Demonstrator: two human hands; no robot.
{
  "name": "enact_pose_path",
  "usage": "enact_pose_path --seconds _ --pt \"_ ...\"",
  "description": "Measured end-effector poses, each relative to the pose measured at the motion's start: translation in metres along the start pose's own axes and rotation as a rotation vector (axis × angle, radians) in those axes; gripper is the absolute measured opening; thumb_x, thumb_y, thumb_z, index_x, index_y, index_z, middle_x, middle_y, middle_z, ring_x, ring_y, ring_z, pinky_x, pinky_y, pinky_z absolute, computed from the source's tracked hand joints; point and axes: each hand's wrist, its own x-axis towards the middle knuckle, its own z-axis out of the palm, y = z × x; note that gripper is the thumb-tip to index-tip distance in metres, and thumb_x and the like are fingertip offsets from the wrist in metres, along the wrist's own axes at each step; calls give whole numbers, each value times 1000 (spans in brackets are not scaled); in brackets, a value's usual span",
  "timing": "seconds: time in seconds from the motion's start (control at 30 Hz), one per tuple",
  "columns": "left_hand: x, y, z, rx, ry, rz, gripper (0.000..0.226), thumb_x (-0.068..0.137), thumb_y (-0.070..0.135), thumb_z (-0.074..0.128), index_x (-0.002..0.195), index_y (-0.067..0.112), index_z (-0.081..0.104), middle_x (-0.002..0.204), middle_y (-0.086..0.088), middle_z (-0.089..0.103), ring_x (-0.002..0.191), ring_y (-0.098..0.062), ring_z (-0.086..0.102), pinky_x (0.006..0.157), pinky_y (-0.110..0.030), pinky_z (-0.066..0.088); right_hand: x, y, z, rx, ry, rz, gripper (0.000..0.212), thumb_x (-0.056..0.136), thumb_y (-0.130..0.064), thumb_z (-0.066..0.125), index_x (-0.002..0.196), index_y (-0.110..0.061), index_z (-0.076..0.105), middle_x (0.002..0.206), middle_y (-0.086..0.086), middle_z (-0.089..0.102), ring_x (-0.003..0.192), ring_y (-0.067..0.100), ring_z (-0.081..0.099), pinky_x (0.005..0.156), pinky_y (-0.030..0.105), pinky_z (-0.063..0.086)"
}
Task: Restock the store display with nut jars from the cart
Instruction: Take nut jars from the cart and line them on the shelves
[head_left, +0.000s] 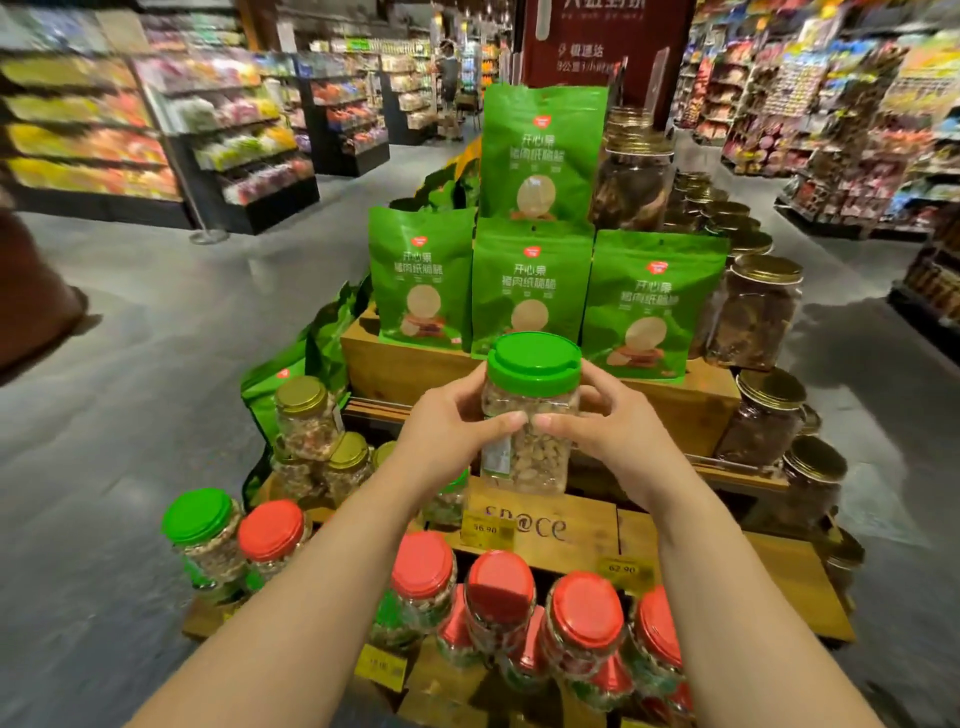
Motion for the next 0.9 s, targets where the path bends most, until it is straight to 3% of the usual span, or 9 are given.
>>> enact_pose_path --seconds 0.07,0.13,0.23,0.37,0.47,0.53,0.63,0.8,0.9 --pt "23 -9 -4 -8 4 -57 89 68 55 86 148 35 51 136 12 65 131 -14 58 108 -51 49 23 6 -4 -30 -40 -5 80 64 -31 95 132 -54 58 124 -18 67 125 11 58 104 48 53" --pt "39 -16 -5 2 16 -92 83 75 43 87 149 34 51 136 13 65 126 -9 60 107 -48 50 44 16 -6 -42 -79 14 76 68 -29 94 128 -60 58 125 -30 63 129 5 54 105 47 52" --pt "68 -45 -1 -34 -2 -158 72 87 12 80 149 31 49 135 14 65 114 3 62 108 -40 49 75 39 -5 19 -102 109 77 73 -28 91 136 -55 55 137 -19 59 128 10 55 95 42 57" --pt "94 -82 9 -92 -36 -252 75 87 -6 72 145 37 50 133 8 67 120 -7 61 113 -45 45 96 67 2 151 -95 227 55 85 -30 80 131 -51 60 130 -21 63 119 5 61 96 34 56" --pt "113 -105 13 -110 -39 -318 72 78 9 74 126 59 57 132 14 67 124 -9 60 114 -47 44 110 89 8 178 -62 304 55 93 -35 71 145 -36 54 136 -10 64 117 4 64 106 40 51" --pt "126 -125 14 -145 -60 -372 69 69 16 69 117 65 61 133 16 66 131 -13 57 116 -49 42 123 103 13 165 -17 345 53 97 -37 66 148 -33 52 132 -11 65 107 -5 65 103 35 53" --pt "138 -153 21 -196 -68 -407 70 65 10 66 113 61 64 127 18 68 130 -13 58 115 -44 42 140 131 22 132 29 379 47 99 -36 64 145 -34 54 124 -18 66 101 -8 65 93 28 56" --pt "152 -199 40 -200 -145 -466 76 78 -16 63 132 37 52 111 26 69 102 8 64 90 -12 47 158 191 31 122 77 486 41 90 -36 74 131 -40 67 129 -8 70 116 12 67 105 43 53" --pt "153 -230 54 -196 -183 -514 77 78 -11 67 142 28 47 109 21 71 102 5 66 94 -16 49 165 225 39 118 74 532 50 84 -40 76 133 -41 65 125 -6 72 117 17 67 105 42 52"
